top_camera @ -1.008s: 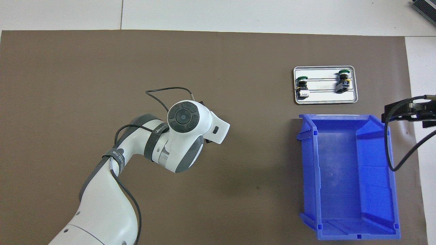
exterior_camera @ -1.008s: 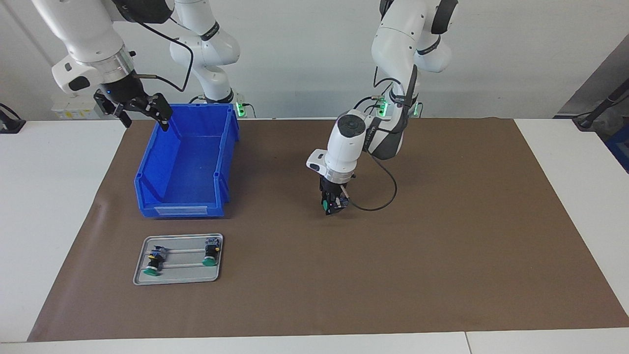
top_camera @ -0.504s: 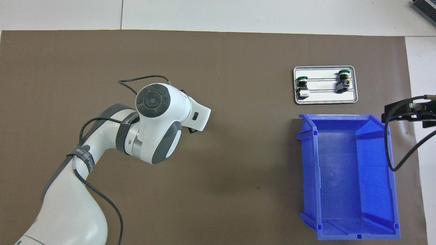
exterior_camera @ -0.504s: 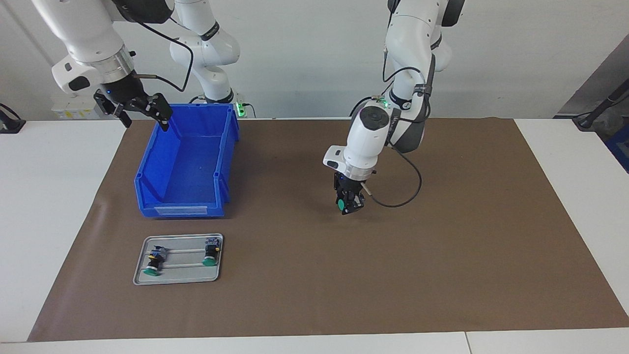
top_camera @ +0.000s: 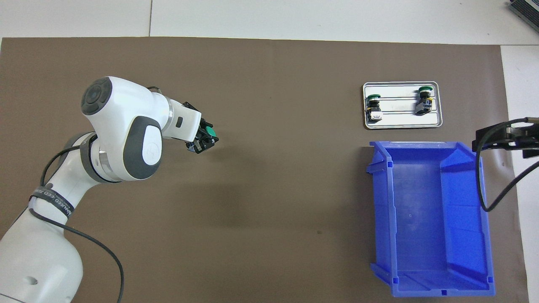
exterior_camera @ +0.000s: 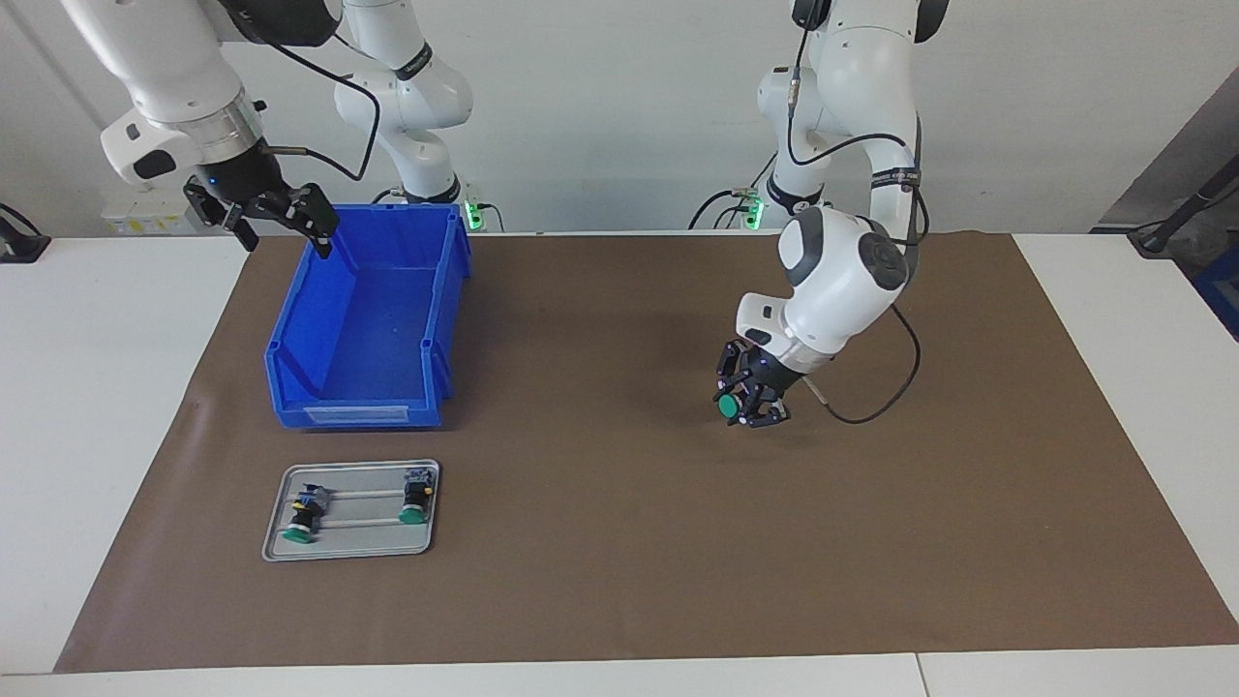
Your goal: Place and press button with both arms
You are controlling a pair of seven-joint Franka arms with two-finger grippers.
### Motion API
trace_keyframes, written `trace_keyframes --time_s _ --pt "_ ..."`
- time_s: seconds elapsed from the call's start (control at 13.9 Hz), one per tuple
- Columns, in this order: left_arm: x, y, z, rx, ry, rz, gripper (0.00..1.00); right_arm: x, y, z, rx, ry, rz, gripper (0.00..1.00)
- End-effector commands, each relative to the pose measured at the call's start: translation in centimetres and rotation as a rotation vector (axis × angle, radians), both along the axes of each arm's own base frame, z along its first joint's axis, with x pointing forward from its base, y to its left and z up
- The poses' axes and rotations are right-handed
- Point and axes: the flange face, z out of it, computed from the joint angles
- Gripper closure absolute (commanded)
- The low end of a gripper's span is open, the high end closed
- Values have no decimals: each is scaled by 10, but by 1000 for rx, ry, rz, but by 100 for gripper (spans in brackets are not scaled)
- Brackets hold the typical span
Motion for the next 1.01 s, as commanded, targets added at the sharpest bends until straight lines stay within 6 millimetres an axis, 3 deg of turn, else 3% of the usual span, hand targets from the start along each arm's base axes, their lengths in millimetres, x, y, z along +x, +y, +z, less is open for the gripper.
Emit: trace_keyframes --time_s 0.0,0.22,0.36,0.58,0.94 --pt "-18 26 -8 -102 -37 1 100 -3 2 1 2 -7 1 0" --pt "-24 47 -19 -191 -116 43 100 0 11 2 3 -22 18 0" --pt "-36 72 -30 -291 -149 78 100 1 3 0 4 -21 7 0" --pt "-53 77 -39 -458 -233 138 100 2 2 0 4 -22 7 0" --pt "-74 72 -51 -589 -296 172 100 3 1 -1 8 -16 7 0"
